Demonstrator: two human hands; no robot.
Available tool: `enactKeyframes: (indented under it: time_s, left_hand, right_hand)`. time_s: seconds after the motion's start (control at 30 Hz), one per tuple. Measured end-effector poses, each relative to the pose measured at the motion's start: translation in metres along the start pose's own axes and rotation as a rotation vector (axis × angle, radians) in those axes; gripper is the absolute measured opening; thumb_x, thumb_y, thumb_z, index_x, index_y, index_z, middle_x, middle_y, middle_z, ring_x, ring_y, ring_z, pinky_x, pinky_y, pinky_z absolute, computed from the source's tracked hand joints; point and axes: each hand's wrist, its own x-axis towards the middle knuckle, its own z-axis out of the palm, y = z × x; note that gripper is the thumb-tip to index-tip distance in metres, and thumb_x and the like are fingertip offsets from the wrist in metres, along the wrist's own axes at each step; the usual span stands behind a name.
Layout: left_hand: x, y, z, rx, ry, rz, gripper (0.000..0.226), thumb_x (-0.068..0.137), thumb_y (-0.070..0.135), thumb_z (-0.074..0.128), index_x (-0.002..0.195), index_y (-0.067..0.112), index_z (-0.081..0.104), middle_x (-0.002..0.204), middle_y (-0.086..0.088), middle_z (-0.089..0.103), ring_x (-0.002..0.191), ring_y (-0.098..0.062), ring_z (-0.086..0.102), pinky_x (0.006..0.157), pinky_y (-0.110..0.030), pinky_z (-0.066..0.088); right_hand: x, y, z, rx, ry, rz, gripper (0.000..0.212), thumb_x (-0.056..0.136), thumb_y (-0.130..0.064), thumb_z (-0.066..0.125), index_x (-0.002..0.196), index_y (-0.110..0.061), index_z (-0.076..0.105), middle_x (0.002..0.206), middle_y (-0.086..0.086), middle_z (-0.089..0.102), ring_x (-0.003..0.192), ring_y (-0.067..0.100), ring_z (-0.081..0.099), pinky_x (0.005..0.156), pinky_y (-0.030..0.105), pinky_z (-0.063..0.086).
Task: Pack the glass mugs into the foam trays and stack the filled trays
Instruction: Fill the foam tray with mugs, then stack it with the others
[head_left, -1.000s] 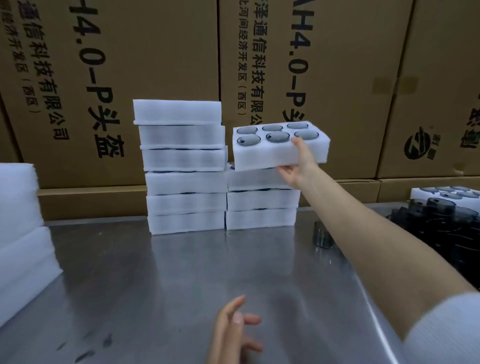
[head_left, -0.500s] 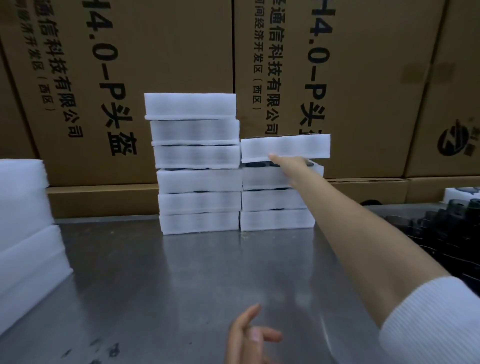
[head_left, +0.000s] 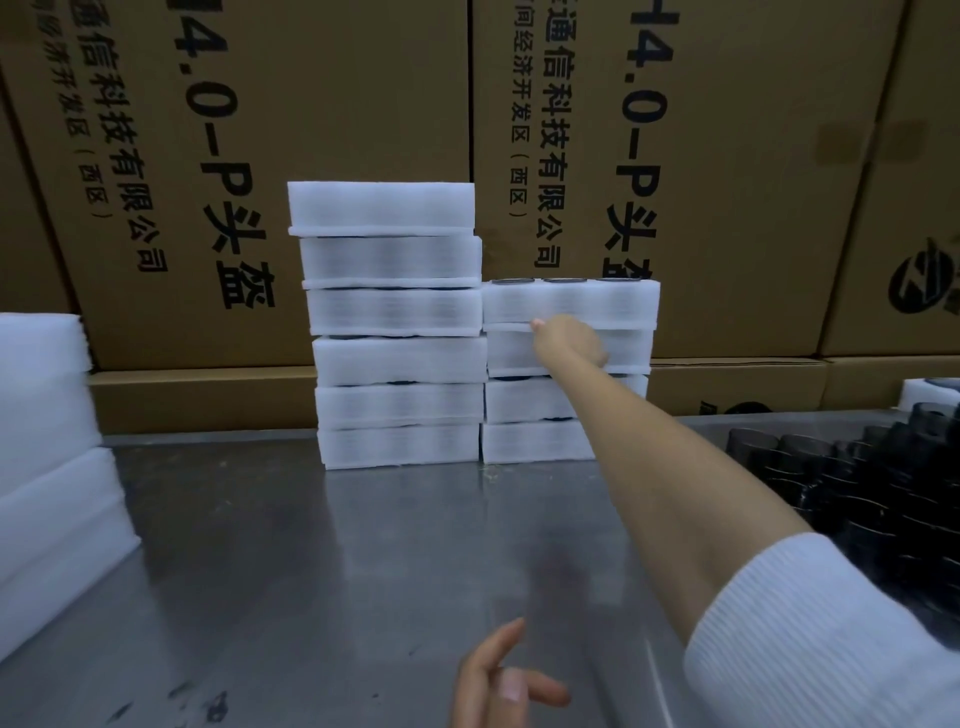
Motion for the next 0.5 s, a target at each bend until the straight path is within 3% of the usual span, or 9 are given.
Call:
enactKeyframes:
  time_s: [0.03, 0.07, 0.1, 0.2, 0.23, 0.3, 0.4, 0.47, 0.5]
  left_hand:
    - [0.002, -0.002, -0.001, -0.016, -0.040, -0.015, 0.031, 0.057, 0.014, 0.071, 0.083, 0.009, 0.056, 0.040, -0.014, 0.056, 0.021, -0.001, 0.033, 0.034, -0.011, 0.028]
    - [0.001, 0.000, 0.000, -0.007, -0.053, -0.030, 0.017, 0.075, -0.009, 0.054, 0.081, 0.008, 0.055, 0.039, -0.014, 0.055, 0.021, -0.001, 0.033, 0.034, -0.011, 0.028]
    - [0.002, 0.000, -0.001, 0.009, -0.051, -0.055, 0.024, 0.084, -0.013, 0.041, 0.080, 0.007, 0.055, 0.039, -0.014, 0.055, 0.021, -0.001, 0.032, 0.034, -0.011, 0.028]
    - [-0.002, 0.006, 0.000, -0.007, -0.075, -0.040, 0.016, 0.067, 0.009, 0.064, 0.080, 0.005, 0.056, 0.039, -0.015, 0.054, 0.020, -0.002, 0.032, 0.033, -0.011, 0.027]
    - [-0.003, 0.006, -0.001, -0.039, -0.096, -0.025, 0.009, 0.072, 0.001, 0.060, 0.079, 0.004, 0.056, 0.039, -0.015, 0.053, 0.020, -0.002, 0.032, 0.032, -0.011, 0.027]
    - [-0.005, 0.001, -0.005, -0.017, -0.107, -0.003, 0.032, 0.087, -0.014, 0.033, 0.080, 0.006, 0.057, 0.039, -0.016, 0.053, 0.019, -0.003, 0.031, 0.032, -0.012, 0.027]
    - [-0.003, 0.004, -0.001, -0.001, -0.071, -0.052, 0.040, 0.089, -0.015, 0.026, 0.083, 0.008, 0.058, 0.039, -0.017, 0.051, 0.019, -0.003, 0.030, 0.031, -0.012, 0.027]
    - [-0.005, 0.007, 0.002, -0.032, -0.091, -0.049, 0.017, 0.076, -0.010, 0.053, 0.082, 0.005, 0.057, 0.039, -0.016, 0.052, 0.020, -0.003, 0.029, 0.031, -0.012, 0.027]
    - [-0.004, 0.005, 0.001, -0.037, -0.071, -0.056, 0.028, 0.058, 0.013, 0.069, 0.081, 0.004, 0.056, 0.039, -0.014, 0.053, 0.020, -0.002, 0.029, 0.031, -0.012, 0.027]
  right_hand:
    - [-0.001, 0.003, 0.001, -0.019, 0.047, -0.015, 0.048, 0.098, -0.049, 0.038, 0.104, -0.009, 0.064, 0.110, 0.010, 0.064, 0.101, 0.027, 0.057, 0.082, 0.035, 0.041]
    - [-0.001, 0.007, 0.003, -0.003, 0.099, -0.029, 0.049, 0.096, -0.051, 0.042, 0.099, -0.008, 0.064, 0.106, 0.009, 0.065, 0.099, 0.027, 0.058, 0.081, 0.035, 0.043]
    - [-0.002, 0.011, 0.005, 0.046, 0.162, -0.040, 0.049, 0.093, -0.053, 0.046, 0.100, -0.007, 0.063, 0.106, 0.009, 0.064, 0.100, 0.027, 0.057, 0.082, 0.036, 0.045]
    - [-0.007, 0.033, 0.006, 0.234, 0.387, -0.042, 0.050, 0.088, -0.048, 0.059, 0.114, -0.006, 0.050, 0.122, 0.010, 0.048, 0.111, 0.027, 0.048, 0.081, 0.037, 0.047]
    - [-0.007, 0.042, 0.006, 0.264, 0.434, -0.056, 0.050, 0.088, -0.045, 0.061, 0.117, -0.007, 0.046, 0.125, 0.010, 0.043, 0.113, 0.027, 0.045, 0.079, 0.035, 0.046]
    - [-0.005, 0.058, 0.008, 0.248, 0.459, -0.135, 0.052, 0.088, -0.040, 0.061, 0.125, -0.009, 0.041, 0.132, 0.009, 0.038, 0.119, 0.026, 0.042, 0.085, 0.035, 0.047]
    - [0.000, 0.074, 0.013, 0.160, 0.359, -0.238, 0.066, 0.089, -0.040, 0.059, 0.143, -0.013, 0.031, 0.150, 0.006, 0.028, 0.136, 0.025, 0.029, 0.107, 0.041, 0.033]
    - [0.003, 0.079, 0.012, 0.128, 0.281, -0.255, 0.070, 0.091, -0.040, 0.056, 0.149, -0.016, 0.023, 0.156, 0.002, 0.020, 0.142, 0.023, 0.019, 0.112, 0.043, 0.024]
    - [0.004, 0.081, 0.010, 0.104, 0.254, -0.262, 0.071, 0.092, -0.041, 0.054, 0.150, -0.018, 0.021, 0.157, 0.001, 0.017, 0.143, 0.022, 0.016, 0.113, 0.044, 0.022]
